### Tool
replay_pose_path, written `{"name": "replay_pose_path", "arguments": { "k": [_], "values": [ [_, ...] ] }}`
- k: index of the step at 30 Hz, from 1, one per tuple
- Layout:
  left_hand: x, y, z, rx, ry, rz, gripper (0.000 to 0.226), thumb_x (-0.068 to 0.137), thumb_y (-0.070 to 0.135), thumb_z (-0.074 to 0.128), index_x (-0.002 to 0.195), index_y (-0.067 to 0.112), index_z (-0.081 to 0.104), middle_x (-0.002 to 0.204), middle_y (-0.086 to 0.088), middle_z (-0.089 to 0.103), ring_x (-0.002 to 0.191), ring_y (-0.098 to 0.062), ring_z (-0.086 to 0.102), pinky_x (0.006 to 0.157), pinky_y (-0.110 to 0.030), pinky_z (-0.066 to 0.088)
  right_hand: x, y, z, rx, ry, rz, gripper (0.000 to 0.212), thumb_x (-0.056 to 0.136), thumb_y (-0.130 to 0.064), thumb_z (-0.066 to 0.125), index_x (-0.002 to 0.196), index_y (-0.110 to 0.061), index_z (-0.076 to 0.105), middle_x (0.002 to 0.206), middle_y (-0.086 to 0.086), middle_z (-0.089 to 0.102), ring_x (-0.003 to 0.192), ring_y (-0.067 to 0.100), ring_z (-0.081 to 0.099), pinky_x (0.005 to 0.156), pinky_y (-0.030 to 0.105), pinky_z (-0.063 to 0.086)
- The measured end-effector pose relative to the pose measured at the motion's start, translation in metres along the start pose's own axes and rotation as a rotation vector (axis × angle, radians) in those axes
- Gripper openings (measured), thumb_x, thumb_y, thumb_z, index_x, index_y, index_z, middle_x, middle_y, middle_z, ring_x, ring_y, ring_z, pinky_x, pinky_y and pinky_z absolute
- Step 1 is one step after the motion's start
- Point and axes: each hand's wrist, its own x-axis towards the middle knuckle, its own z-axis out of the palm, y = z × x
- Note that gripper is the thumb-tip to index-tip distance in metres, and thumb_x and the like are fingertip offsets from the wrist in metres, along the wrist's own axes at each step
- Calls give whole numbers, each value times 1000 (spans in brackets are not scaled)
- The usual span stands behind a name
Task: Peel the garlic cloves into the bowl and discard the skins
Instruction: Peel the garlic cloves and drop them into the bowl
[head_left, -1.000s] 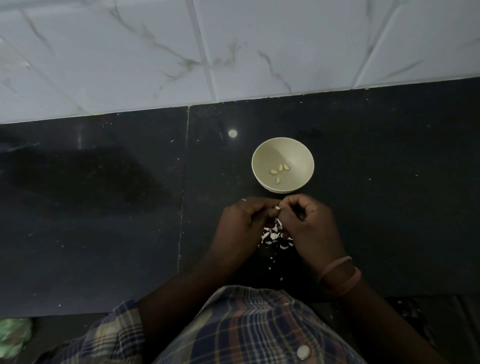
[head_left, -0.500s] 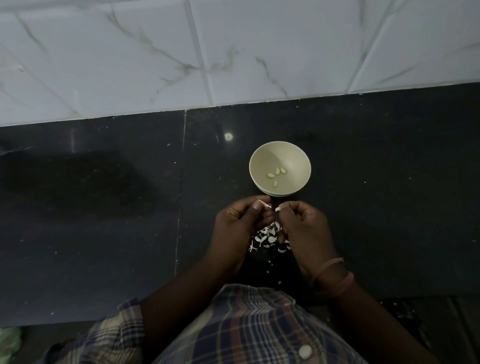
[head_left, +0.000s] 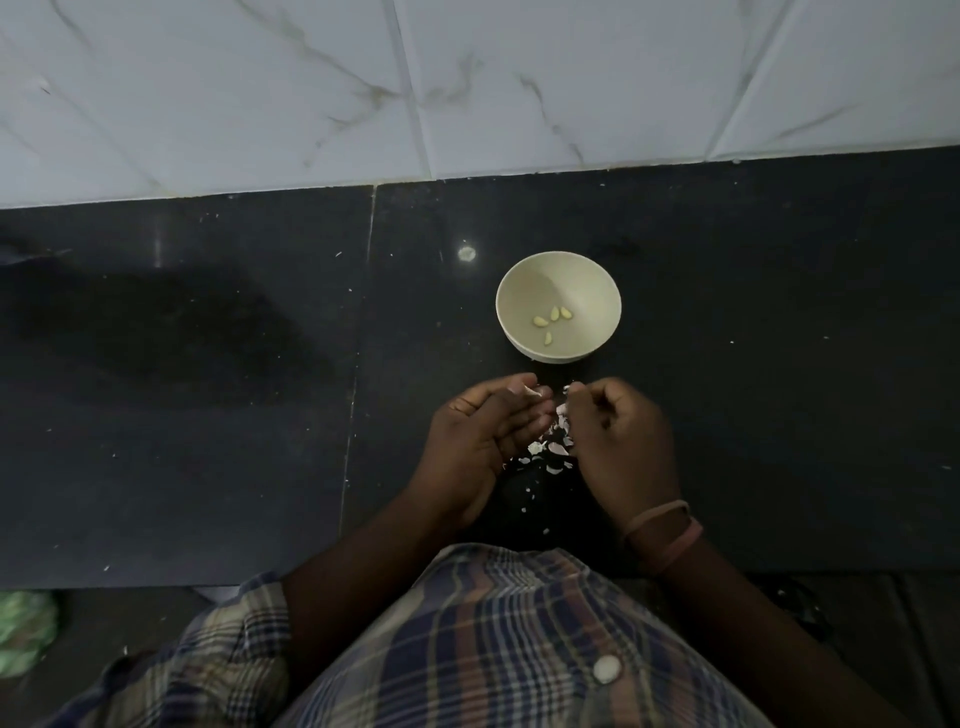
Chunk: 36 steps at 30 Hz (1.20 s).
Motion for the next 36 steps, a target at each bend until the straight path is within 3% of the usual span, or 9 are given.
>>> {"name": "replay_pose_path", "arguments": {
  "k": [3,6,10,13,18,22,26,30,36],
  "values": [
    [2,-1,-6,23,35,17,20,100,10,56,111,2,70,91,-16,74,81,-19,71,72,-24,58,0,6,4,-55,-94,-46,3,91,-19,71,89,-17,70,80,-9,71,76,4,67,74,29,55],
    [3,-3,-9,92,39,15,22,101,10,53,113,3,71,76,-4,65,68,-10,59,65,-19,51,0,6,4,-43,-151,-62,14,87,-8,72,97,-19,72,89,-12,73,84,2,69,79,26,57],
    [3,-3,-9,141,-9,-50,25,103,9,48,107,-3,70,72,-3,61,60,-8,55,56,-19,47,4,1,-1,-27,-184,-178,12,90,-14,72,98,-21,77,92,-12,75,82,6,71,80,32,58],
    [2,-4,-10,165,-31,-77,23,102,11,50,101,1,70,71,-3,60,59,-9,52,54,-20,45,7,1,-3,-76,-219,-304,19,88,-10,72,104,-19,78,101,-8,74,94,3,67,89,21,52],
    [2,0,-7,240,-37,-126,22,101,9,49,94,0,68,65,-2,57,55,-9,47,50,-20,38,8,4,-4,-93,-267,-380,16,88,-10,73,101,-18,78,95,-5,71,91,2,65,84,11,46],
    [1,1,-7,248,-59,-148,25,102,10,46,104,1,70,67,-2,56,55,-8,47,49,-20,37,12,6,-5,-50,-279,-301,6,86,-13,77,91,-16,75,89,-8,71,83,4,66,76,21,52],
    [4,3,-7,176,-21,-123,40,106,32,43,100,5,72,77,-7,66,64,-11,61,58,-23,50,11,3,-3,38,-267,-152,3,87,-16,76,88,-17,73,78,-8,71,69,6,66,67,26,55],
    [1,-4,-5,98,-24,19,20,88,12,64,106,4,69,93,-12,74,85,-18,72,77,-26,59,6,-2,1,196,-225,16,3,91,-15,72,89,-13,72,68,1,70,52,8,63,51,20,49],
    [0,-4,-7,131,56,85,16,90,-3,64,101,4,73,93,-14,76,81,-19,73,75,-25,58,3,-6,2,186,-296,12,8,94,-11,65,91,-11,72,64,-1,70,52,15,66,53,23,52]
  ]
}}
